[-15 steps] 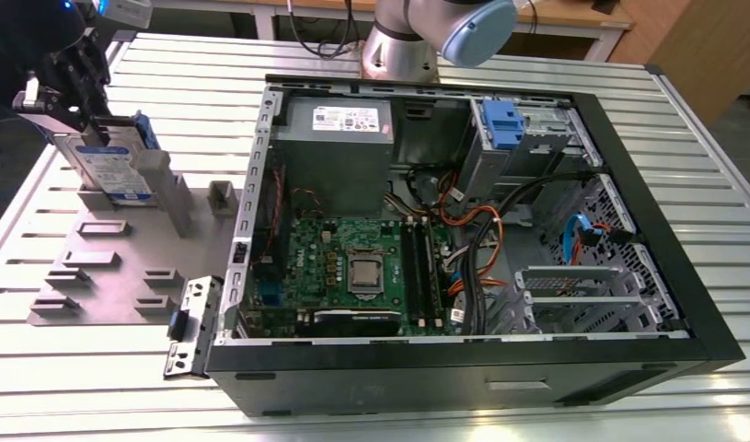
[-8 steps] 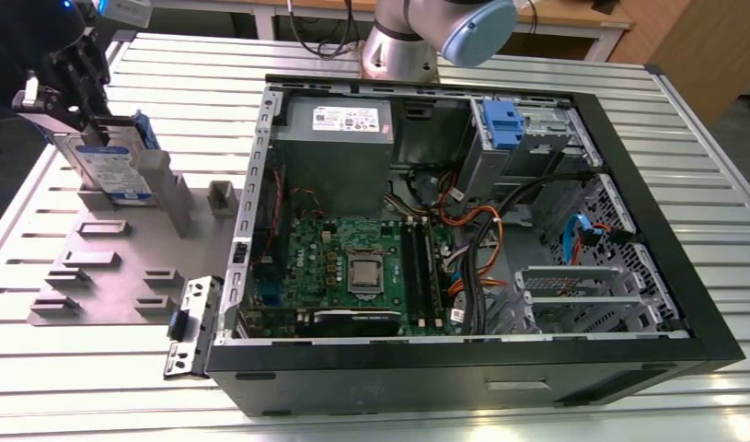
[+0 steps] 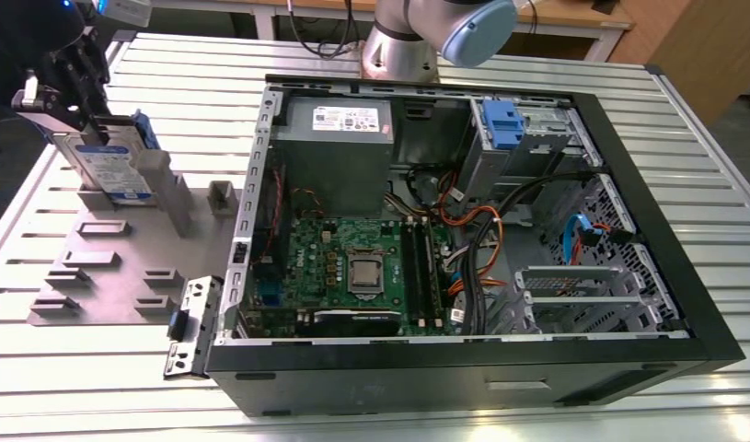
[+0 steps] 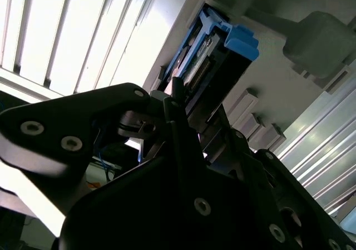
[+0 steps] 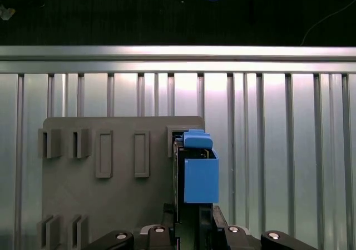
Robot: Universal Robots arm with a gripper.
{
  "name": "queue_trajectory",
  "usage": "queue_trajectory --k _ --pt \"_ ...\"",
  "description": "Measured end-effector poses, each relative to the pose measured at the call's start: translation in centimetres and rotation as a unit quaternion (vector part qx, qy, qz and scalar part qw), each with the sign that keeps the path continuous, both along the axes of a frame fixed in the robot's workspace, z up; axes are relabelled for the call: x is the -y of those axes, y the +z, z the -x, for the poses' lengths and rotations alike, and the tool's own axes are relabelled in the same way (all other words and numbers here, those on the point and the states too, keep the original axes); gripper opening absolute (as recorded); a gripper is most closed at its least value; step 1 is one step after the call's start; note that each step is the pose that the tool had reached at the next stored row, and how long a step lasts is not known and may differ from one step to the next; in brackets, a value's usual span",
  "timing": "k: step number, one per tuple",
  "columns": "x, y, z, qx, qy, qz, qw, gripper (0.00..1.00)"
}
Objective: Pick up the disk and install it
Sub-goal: 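Pick up the disk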
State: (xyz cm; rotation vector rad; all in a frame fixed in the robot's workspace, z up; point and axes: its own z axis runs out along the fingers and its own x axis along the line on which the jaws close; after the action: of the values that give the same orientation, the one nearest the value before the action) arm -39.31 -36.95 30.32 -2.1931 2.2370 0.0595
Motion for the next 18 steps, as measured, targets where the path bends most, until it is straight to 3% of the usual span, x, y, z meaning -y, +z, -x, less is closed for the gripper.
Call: queue_trajectory --k 18 --pt "0.0 0.14 0.0 0.0 0.0 0.0 1.0 0.35"
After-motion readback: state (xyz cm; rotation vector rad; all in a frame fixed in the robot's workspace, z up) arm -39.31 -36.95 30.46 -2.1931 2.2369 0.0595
